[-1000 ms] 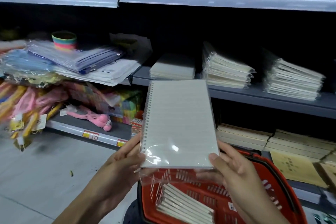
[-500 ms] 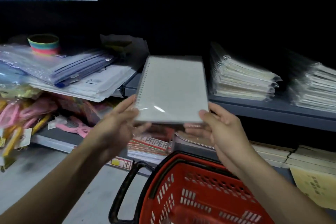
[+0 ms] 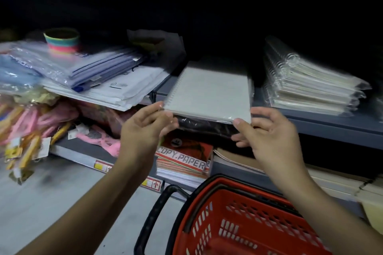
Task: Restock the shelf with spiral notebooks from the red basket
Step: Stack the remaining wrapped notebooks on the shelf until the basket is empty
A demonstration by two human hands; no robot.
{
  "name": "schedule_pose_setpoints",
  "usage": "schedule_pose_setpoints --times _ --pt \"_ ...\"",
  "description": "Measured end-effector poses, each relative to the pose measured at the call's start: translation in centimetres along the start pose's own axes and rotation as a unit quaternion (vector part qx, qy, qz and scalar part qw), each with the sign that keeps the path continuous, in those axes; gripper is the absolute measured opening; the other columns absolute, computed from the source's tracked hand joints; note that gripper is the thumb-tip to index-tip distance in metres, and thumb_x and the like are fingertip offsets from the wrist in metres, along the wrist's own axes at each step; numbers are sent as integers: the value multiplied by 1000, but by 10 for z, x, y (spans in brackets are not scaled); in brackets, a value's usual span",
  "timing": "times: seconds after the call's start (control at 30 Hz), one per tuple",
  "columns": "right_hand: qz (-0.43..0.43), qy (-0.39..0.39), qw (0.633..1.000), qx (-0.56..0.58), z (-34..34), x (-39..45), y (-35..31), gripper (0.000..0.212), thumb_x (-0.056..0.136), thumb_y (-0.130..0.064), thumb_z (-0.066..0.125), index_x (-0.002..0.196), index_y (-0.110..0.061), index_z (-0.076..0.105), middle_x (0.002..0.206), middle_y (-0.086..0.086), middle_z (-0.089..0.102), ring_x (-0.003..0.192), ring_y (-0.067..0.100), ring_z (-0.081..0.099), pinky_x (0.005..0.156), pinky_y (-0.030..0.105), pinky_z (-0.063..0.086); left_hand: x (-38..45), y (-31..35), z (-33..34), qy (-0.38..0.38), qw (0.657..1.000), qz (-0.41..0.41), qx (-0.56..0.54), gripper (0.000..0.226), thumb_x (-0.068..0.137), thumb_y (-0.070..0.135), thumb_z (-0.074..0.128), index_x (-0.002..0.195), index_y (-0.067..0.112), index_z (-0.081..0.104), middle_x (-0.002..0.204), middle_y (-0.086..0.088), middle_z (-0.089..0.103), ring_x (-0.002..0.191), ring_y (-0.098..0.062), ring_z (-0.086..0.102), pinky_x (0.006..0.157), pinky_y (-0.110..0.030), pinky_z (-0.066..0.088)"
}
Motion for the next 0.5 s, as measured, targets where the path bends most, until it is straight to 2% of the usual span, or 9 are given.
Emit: schedule_pose_setpoints --times 0.07,0.13,0.2,0.27,0.33,0.4,0.5 --pt "-12 34 999 -27 2 5 3 37 85 -27 78 116 -16 61 81 3 76 65 16 75 64 30 63 14 -1 5 33 999 14 17 35 87 5 73 121 9 66 105 -13 74 84 -24 74 65 -21 59" --pt "-19 73 995 -60 3 17 5 34 81 -39 81 105 -22 65 72 -1 76 64 14 74 69 37 63 32 0 13 42 997 26 54 35 86 10 76 121 10 69 103 -10 73 75 -16 68 58 -18 54" --pt "-21 107 991 -81 6 31 7 32 75 -50 82 92 -27 66 66 -4 75 64 14 74 73 46 62 49 2 24 46 997 18 66 34 85 13 77 118 12 70 93 -6 70 62 -9 58 54 -18 50" --pt "-22 132 987 -85 14 46 7 36 70 -58 79 85 -28 66 66 -2 74 64 20 73 71 49 61 66 5 37 64 996 -13 54 32 86 11 76 117 12 68 85 -2 66 54 -7 52 55 -20 50" --pt "-25 149 983 -102 21 60 5 34 70 -61 75 80 -30 64 66 -1 73 64 23 72 68 49 61 83 8 51 86 994 -34 55 30 87 9 73 116 15 67 80 -2 65 51 -9 49 54 -23 51" --pt "-17 165 981 -100 25 73 3 27 74 -57 75 76 -34 61 60 -1 72 59 24 72 68 50 61 99 10 62 91 992 -45 71 29 86 9 73 114 17 68 75 -1 61 48 -10 46 47 -23 48" --pt "-1 188 978 -94 23 88 2 24 78 -52 75 73 -35 59 52 -3 69 48 20 70 71 50 62 109 5 69 77 989 -67 102 30 85 11 75 114 19 69 78 -1 58 50 -11 45 44 -22 45"
Point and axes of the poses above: each hand's wrist, its own x-axis towards the middle knuckle, its own z-axis out of the palm, y = z × x, the point moved 3 cm from there along x, towards the middle knuckle
